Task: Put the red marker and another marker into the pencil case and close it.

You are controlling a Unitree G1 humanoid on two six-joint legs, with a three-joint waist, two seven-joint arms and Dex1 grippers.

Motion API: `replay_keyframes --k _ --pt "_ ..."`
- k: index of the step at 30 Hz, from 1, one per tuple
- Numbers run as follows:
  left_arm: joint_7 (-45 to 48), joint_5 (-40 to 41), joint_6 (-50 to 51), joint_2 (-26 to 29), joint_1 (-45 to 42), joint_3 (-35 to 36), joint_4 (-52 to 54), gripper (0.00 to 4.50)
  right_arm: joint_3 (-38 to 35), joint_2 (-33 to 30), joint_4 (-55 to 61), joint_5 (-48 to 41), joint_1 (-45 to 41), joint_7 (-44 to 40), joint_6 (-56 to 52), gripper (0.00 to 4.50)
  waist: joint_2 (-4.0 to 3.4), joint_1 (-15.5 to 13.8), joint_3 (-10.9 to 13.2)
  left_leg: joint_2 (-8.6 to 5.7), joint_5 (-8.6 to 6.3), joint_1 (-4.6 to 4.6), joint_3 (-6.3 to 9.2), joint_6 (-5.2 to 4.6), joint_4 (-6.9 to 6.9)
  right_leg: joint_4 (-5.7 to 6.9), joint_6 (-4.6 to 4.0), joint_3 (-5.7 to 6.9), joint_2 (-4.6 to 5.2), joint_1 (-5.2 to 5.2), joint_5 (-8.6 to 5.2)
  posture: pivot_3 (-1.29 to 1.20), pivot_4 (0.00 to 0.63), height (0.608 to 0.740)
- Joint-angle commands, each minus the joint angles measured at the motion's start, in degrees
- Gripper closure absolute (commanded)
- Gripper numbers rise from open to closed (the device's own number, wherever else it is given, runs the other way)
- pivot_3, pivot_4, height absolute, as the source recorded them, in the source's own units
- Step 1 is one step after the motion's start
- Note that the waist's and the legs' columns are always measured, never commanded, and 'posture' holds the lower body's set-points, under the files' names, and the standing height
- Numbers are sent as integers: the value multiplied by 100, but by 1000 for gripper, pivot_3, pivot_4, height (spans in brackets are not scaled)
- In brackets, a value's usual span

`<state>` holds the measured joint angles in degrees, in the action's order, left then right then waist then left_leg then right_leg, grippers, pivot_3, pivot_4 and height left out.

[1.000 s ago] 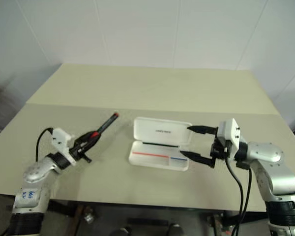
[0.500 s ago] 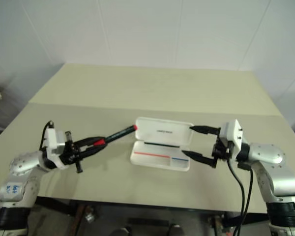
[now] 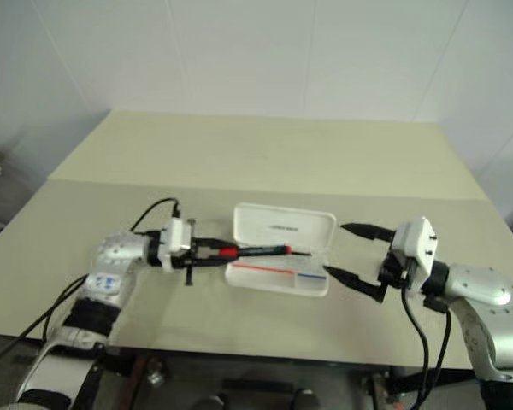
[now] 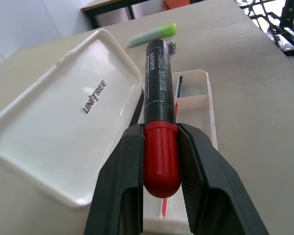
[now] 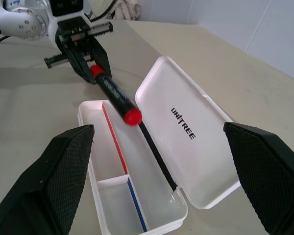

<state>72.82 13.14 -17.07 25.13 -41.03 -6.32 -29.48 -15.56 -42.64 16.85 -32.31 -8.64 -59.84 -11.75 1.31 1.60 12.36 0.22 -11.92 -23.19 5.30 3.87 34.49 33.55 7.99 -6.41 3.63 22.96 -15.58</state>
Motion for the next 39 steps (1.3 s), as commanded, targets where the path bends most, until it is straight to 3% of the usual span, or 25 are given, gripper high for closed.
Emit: replay_keyframes --k 1,7,21,32,39 --pt "-32 -326 -428 -194 -336 -201 -504 3849 -349 -105 460 -157 164 200 -87 0 1 11 1 0 0 0 0 0 2 1 1 -1 0 0 1 0 150 740" --pt "-424 -772 -937 -447 -758 -322 -1281 3849 -530 -95 807 -218 408 425 -240 0 5 9 3 1 0 0 0 0 12 10 3 -2 -3 1 0 0 150 740" --pt "-520 -1156 -1047 -584 -1235 -404 -2118 3849 -597 -83 942 -228 465 606 -277 0 10 10 5 -2 0 -5 1 0 30 12 8 -2 -3 -4 2 0 150 740" --pt "-493 -1039 -887 -700 -1533 -235 -2354 150 -550 -27 840 -174 433 600 -182 0 11 8 6 -2 0 -5 1 0 32 13 11 -2 -3 -4 1 0 150 740" --pt "234 -445 -468 -664 -1504 0 -1780 35 -507 -144 400 55 348 704 -304 0 12 14 7 -3 0 -5 2 0 37 17 12 -2 -3 -6 2 0 150 740"
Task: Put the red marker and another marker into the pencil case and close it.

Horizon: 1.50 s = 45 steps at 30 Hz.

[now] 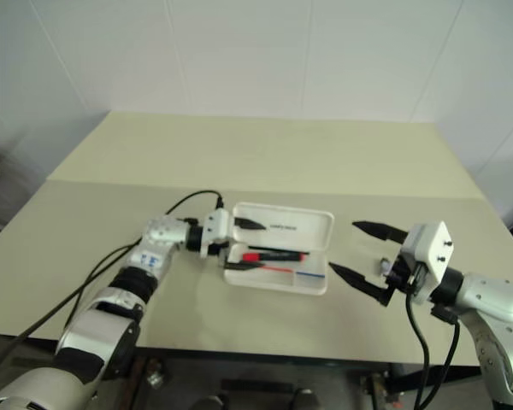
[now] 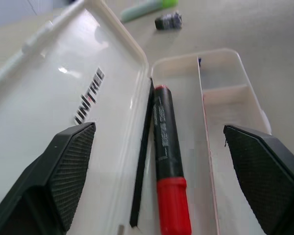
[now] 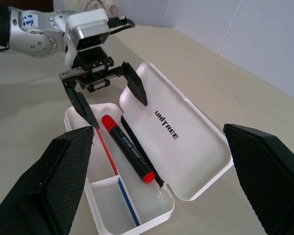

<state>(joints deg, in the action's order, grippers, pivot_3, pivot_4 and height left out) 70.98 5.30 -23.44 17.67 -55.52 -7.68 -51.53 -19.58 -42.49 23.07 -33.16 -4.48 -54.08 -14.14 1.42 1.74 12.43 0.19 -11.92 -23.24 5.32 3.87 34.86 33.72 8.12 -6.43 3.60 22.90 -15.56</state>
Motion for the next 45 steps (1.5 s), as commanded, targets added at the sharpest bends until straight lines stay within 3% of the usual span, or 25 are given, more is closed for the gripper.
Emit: replay_keyframes --k 1,5,10,18,32,41,45 --pt "636 435 258 163 -23 158 536 35 -132 -276 -402 270 -81 116 -64 0 0 -3 0 0 0 0 0 0 0 0 0 0 0 0 0 0 150 740" --pt "1369 1181 1135 436 185 433 1297 35 -450 -572 -1289 425 -375 439 -366 0 0 17 0 0 0 1 -1 0 1 5 -3 -2 1 0 -1 0 150 740" --pt "1341 1530 1807 743 429 700 2094 35 -646 -715 -2408 801 -672 839 -251 0 -1 4 0 3 0 7 2 0 1 16 -9 0 0 0 -5 0 150 740" --pt "1335 2113 3441 1546 806 977 3430 35 -697 -704 -4026 1069 -879 784 238 0 -2 35 0 2 0 7 3 0 2 22 -4 -1 0 0 -6 0 150 740" --pt "1110 2252 3647 1734 918 1118 3854 35 -256 -442 -6410 1424 -1823 556 1064 0 -3 187 1 0 1 13 2 -1 12 29 0 -5 -3 -4 -5 0 150 740" --pt "1047 2260 3662 1760 972 1104 3967 35 -36 -176 -6633 1464 -1921 521 1171 0 -3 187 1 0 1 13 1 -1 13 29 4 -7 -3 -5 -4 0 150 740" --pt "1030 2265 3668 1748 979 1090 4007 0 27 -116 -6727 1482 -1971 529 1190 1309 -3 183 1 0 1 13 1 -1 14 30 10 -8 -2 -5 0 0 150 740"
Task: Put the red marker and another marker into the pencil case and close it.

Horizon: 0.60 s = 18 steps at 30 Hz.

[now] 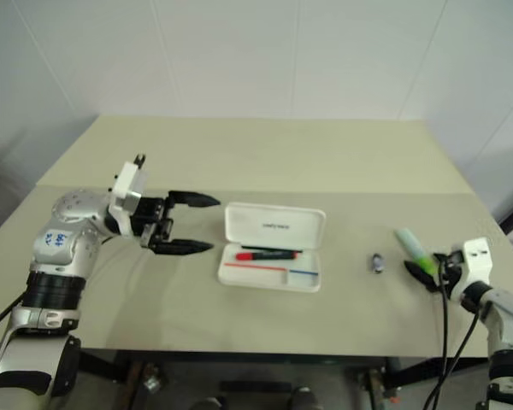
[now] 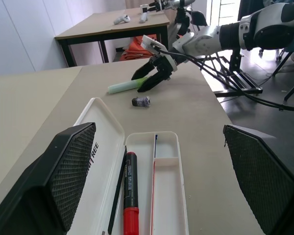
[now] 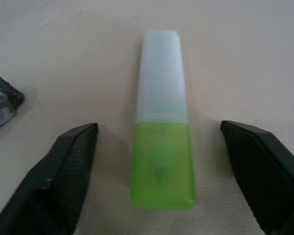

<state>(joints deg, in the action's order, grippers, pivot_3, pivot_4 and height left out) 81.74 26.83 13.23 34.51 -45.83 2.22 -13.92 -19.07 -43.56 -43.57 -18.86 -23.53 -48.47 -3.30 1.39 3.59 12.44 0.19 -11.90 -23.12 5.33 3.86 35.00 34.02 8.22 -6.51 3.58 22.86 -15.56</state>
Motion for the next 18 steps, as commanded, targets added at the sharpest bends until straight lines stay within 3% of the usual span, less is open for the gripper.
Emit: replay_keyframes --k 1,6,14,18 --pt "-40 111 -1 66 3 98 243 0 -3 -3 -79 53 -74 -45 101 1662 0 -2 0 0 0 0 0 0 1 0 -1 0 0 0 0 0 150 740" --pt "-18 91 -12 73 -99 84 180 0 35 11 -181 64 -143 -33 153 3388 0 -3 0 -1 0 1 0 0 5 0 -2 -1 0 -4 -1 0 150 740" --pt "-8 58 -86 34 -131 57 121 0 -20 -6 -33 24 -213 8 277 3366 0 2 0 -2 0 2 0 0 7 0 -2 -2 0 -6 -1 0 150 740" --pt "59 15 -219 22 -99 48 -11 0 -281 86 570 -519 -341 -593 612 3366 -1 32 1 -2 0 2 0 0 5 0 0 -3 0 -5 0 0 150 740"
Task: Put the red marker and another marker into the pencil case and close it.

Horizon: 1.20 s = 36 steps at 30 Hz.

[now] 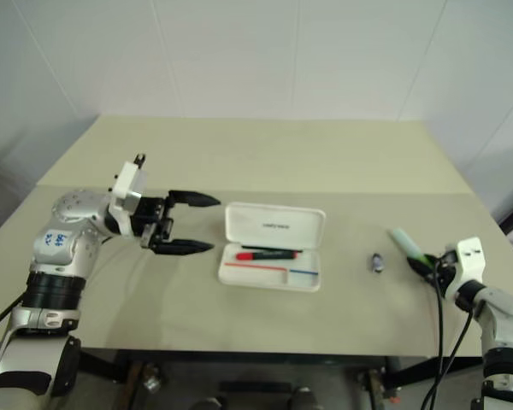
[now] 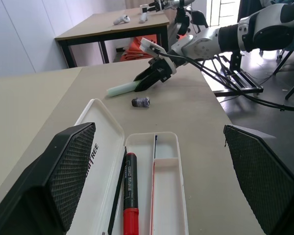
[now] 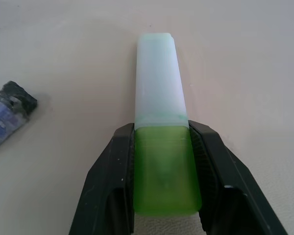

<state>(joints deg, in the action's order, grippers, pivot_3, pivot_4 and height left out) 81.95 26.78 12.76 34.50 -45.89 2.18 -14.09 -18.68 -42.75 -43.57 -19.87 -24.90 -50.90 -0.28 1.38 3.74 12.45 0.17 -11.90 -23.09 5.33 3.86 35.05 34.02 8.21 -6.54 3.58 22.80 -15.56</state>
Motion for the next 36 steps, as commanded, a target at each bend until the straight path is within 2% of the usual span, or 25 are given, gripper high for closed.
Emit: replay_keyframes --k 1,2,3,4,10,19,23,28,36 --pt "65 11 -223 19 -56 54 -53 0 -353 43 845 -572 -203 -504 303 3366 0 41 0 0 0 0 0 0 0 0 4 0 0 0 2 0 150 740" --pt "80 -7 -295 10 15 66 -156 0 -329 83 1202 -720 -196 -688 278 3366 -1 56 1 0 0 0 0 0 0 1 18 0 0 0 10 0 150 740" --pt "87 -43 -386 10 78 76 -279 0 -271 113 1566 -848 -182 -845 192 3366 -1 76 1 0 0 0 1 0 -1 2 76 0 0 0 40 0 150 740" --pt "64 -92 -520 2 120 96 -420 0 -191 127 1901 -931 -171 -961 87 3366 -2 91 0 0 0 1 1 0 -3 2 83 1 0 0 43 0 150 740" --pt "8 -203 -1168 45 129 238 -1054 0 398 45 3416 -1119 -300 -1330 -676 3366 -1 90 1 3 0 2 5 0 -5 5 78 5 -1 1 38 0 150 740" --pt "166 -183 -1307 322 475 318 -1196 0 1285 49 4709 -1353 -709 -1970 -1509 3366 -2 67 2 4 -2 -1 7 2 -15 2 68 8 1 9 32 0 150 740" --pt "110 -132 -1209 401 690 364 -1007 0 1661 137 4799 -1244 -803 -2205 -1572 3366 -2 53 2 5 -4 -5 10 5 -17 2 64 12 1 12 30 0 150 740" --pt "78 -221 -1253 600 944 420 -923 0 2284 364 4378 -766 -935 -2413 -1417 3366 -2 53 1 5 -4 -9 9 5 -17 4 54 12 1 21 25 0 150 740" --pt "-79 -129 -1102 713 1342 515 -571 0 2830 894 3805 -177 -1128 -2550 -946 3366 -2 64 2 6 -4 -17 6 5 -24 25 59 11 2 46 27 0 150 740"
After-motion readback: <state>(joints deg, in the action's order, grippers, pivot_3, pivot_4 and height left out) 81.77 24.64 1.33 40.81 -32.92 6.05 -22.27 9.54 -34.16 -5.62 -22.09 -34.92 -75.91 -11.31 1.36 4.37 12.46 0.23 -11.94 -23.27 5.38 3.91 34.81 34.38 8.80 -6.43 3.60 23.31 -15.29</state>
